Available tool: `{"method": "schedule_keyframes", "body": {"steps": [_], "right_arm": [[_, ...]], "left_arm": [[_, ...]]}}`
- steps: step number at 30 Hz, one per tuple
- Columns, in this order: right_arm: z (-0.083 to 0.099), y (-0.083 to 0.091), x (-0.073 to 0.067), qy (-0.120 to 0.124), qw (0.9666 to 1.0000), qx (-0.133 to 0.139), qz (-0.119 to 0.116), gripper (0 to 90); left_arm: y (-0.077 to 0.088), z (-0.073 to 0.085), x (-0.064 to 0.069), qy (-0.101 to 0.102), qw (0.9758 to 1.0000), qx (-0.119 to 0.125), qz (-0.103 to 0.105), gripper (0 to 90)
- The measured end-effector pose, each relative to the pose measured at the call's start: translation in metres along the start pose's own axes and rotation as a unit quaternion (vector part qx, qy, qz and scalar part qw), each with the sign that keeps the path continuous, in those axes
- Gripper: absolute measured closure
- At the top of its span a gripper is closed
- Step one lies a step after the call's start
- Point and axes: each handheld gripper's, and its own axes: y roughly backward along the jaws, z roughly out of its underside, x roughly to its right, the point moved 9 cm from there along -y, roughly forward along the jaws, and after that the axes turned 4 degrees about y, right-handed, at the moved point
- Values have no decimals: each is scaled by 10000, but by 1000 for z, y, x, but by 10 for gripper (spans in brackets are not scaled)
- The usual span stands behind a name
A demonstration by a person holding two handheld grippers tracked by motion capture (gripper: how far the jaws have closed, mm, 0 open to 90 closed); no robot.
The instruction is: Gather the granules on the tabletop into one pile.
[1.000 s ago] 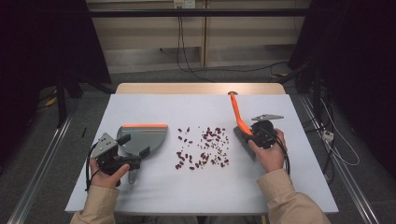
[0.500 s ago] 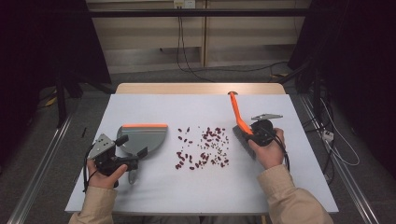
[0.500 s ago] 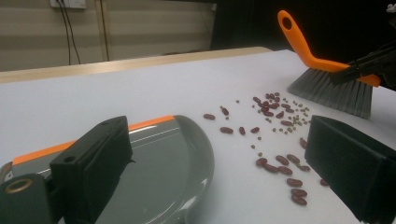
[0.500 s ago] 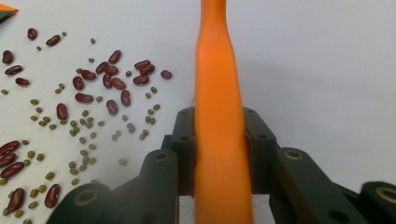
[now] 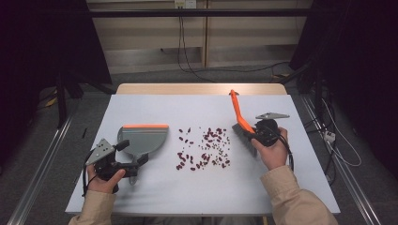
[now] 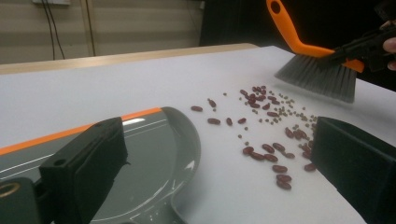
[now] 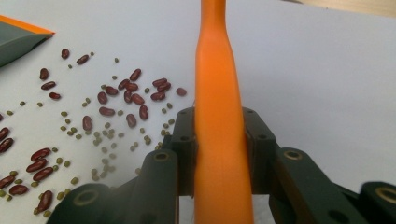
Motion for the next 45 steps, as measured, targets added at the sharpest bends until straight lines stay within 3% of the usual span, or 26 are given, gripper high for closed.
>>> {"method": "schedule_keyframes", "body": {"steps": [14,29,45], "right_arm": [[-11,-3,3,157,9997,159,20,713],[-32,-16,4,392,9984,399,-36,713],[-36,-19,1,511,9974,502,-1,713]], "left_arm": [[-7,2,8,-140,9998,-18,168,42],[-14,-2,6,-20,9998,60,201,46],[-13,-4,1,27,9998,119,186,49]]}}
